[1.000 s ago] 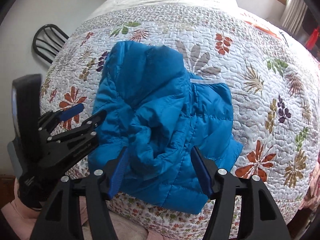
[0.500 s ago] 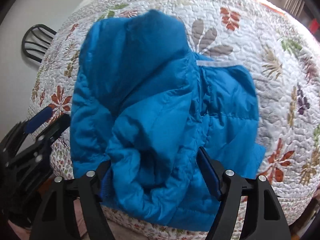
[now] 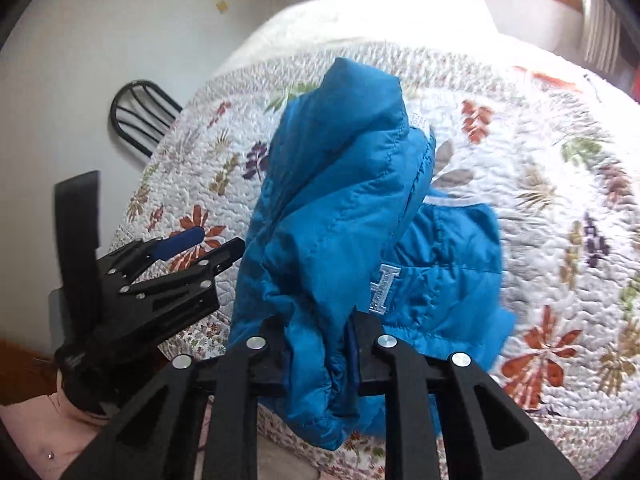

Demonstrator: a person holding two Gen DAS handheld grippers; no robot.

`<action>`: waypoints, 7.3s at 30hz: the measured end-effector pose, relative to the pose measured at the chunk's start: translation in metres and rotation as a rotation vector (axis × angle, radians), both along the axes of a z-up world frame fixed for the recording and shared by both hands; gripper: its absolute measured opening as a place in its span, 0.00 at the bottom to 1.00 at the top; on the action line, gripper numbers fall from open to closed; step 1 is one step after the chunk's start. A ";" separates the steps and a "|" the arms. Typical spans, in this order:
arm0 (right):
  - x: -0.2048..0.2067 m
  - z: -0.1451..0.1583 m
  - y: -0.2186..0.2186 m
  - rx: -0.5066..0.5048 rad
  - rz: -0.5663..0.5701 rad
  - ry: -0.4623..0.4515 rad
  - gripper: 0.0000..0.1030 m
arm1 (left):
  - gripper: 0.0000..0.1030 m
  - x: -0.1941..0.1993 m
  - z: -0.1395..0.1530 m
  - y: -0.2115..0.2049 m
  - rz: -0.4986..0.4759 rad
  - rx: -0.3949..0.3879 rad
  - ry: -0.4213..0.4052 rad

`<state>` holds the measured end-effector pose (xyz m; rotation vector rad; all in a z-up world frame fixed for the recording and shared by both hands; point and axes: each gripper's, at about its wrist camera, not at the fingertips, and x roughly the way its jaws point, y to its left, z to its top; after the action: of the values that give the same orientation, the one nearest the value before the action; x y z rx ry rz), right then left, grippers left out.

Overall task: Fold large clothes
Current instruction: 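Grasp the folded jacket edge with the right tool and tuck it under, then grasp the bundle edge with the left tool while the right tool grips the opposite edge, then lift the folded jacket bundle with both tools and turn it over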

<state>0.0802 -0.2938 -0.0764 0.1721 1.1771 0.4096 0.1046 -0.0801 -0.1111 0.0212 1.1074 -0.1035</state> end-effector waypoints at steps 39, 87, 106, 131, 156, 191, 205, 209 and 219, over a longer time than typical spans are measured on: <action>-0.042 -0.129 -0.059 -0.033 -0.257 0.231 0.30 | 0.59 -0.024 -0.060 -0.062 -0.146 0.003 0.092; -0.002 -0.057 -0.037 -0.280 -0.232 0.010 0.64 | 0.63 -0.003 -0.028 -0.051 -0.114 0.002 0.025; 0.048 -0.076 -0.064 -0.199 -0.244 0.045 0.07 | 0.63 0.041 -0.054 -0.062 -0.124 0.010 0.085; 0.008 -0.067 -0.066 -0.280 -0.286 -0.023 0.15 | 0.67 0.015 -0.054 -0.070 -0.178 0.002 0.069; -0.024 -0.112 -0.037 -0.206 -0.185 0.076 0.13 | 0.70 -0.029 -0.078 -0.061 -0.197 -0.046 0.140; -0.008 -0.187 -0.103 0.454 -0.196 0.288 0.89 | 0.93 0.021 -0.156 -0.017 -0.293 -0.760 0.407; 0.003 -0.124 -0.069 0.483 -0.110 0.112 0.46 | 0.60 0.024 -0.106 -0.014 -0.310 -0.845 0.238; 0.044 -0.100 -0.032 0.472 -0.031 0.062 0.46 | 0.60 0.044 -0.076 0.013 -0.288 -0.821 0.142; 0.193 -0.074 0.082 0.428 0.125 0.003 0.46 | 0.61 0.138 -0.044 0.102 -0.165 -0.766 -0.005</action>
<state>0.2730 -0.2114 -0.1501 0.4711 1.0942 0.7709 0.2429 0.0217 -0.1556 -0.5721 1.0017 -0.6680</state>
